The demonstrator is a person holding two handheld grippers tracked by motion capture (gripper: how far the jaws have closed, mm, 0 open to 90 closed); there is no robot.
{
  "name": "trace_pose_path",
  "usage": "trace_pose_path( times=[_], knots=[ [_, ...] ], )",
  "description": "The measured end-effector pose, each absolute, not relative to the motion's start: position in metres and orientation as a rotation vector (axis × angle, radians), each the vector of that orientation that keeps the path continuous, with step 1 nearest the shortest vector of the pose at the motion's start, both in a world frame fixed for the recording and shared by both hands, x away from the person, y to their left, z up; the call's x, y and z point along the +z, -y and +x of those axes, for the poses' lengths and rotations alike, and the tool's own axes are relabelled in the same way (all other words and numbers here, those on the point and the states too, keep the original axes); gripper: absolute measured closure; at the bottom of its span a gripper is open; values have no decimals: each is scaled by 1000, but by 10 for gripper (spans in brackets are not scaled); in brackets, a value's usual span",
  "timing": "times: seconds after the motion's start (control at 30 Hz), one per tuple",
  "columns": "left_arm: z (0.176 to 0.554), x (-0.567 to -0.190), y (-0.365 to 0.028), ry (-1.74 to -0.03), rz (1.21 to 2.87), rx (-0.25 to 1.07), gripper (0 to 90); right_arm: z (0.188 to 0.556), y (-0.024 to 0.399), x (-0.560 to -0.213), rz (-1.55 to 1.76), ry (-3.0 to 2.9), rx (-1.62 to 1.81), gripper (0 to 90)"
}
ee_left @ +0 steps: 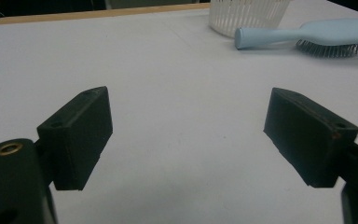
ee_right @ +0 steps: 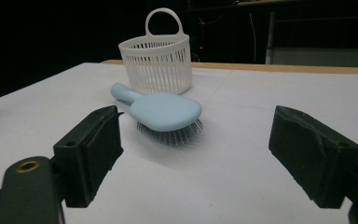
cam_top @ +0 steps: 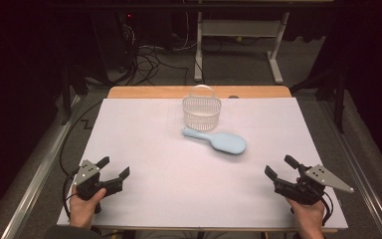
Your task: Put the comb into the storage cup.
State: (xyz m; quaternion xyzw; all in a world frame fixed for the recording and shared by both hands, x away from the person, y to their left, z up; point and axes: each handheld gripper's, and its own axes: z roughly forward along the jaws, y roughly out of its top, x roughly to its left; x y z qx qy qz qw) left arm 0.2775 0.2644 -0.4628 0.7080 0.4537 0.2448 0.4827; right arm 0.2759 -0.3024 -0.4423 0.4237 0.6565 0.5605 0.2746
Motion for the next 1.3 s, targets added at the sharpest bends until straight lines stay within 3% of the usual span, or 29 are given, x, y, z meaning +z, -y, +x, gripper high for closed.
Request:
trace_pose_path(
  times=[1.3],
  knots=[
    [278,-463,-262,-1100,1722,588,159,295,258,-438,1048,-1826,1556,242]
  ],
)
